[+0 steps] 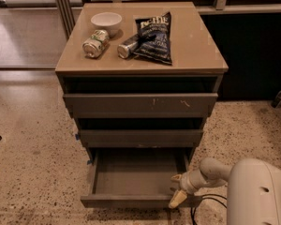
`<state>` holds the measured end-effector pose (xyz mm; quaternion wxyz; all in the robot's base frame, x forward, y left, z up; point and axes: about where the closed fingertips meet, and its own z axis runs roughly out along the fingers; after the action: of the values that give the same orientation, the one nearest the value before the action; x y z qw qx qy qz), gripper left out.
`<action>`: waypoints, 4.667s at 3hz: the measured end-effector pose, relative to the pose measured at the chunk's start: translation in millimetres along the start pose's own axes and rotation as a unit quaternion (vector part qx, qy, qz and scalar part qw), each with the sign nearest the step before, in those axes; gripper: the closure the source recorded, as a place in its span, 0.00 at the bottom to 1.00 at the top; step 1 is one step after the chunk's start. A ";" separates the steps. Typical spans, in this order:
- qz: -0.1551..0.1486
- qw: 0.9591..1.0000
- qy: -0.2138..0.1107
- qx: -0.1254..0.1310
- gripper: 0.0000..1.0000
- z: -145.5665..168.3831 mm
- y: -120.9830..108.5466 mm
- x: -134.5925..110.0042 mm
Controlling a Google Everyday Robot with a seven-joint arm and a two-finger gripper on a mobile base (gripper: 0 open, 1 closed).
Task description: Open bottom drawer
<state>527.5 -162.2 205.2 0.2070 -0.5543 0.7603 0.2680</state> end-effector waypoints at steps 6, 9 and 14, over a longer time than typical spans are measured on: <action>0.008 1.000 0.007 -0.016 0.42 9.7 -68.0 -31.9; 0.059 0.996 0.035 -0.048 1.00 58.1 -55.5 20.5; 0.071 0.971 0.183 -0.139 1.00 51.6 43.2 68.0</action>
Offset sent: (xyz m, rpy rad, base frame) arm -0.0029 0.0009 -0.0006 0.0013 0.0046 0.0020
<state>466.8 -168.6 131.6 -0.0346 -0.5619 0.7780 0.2787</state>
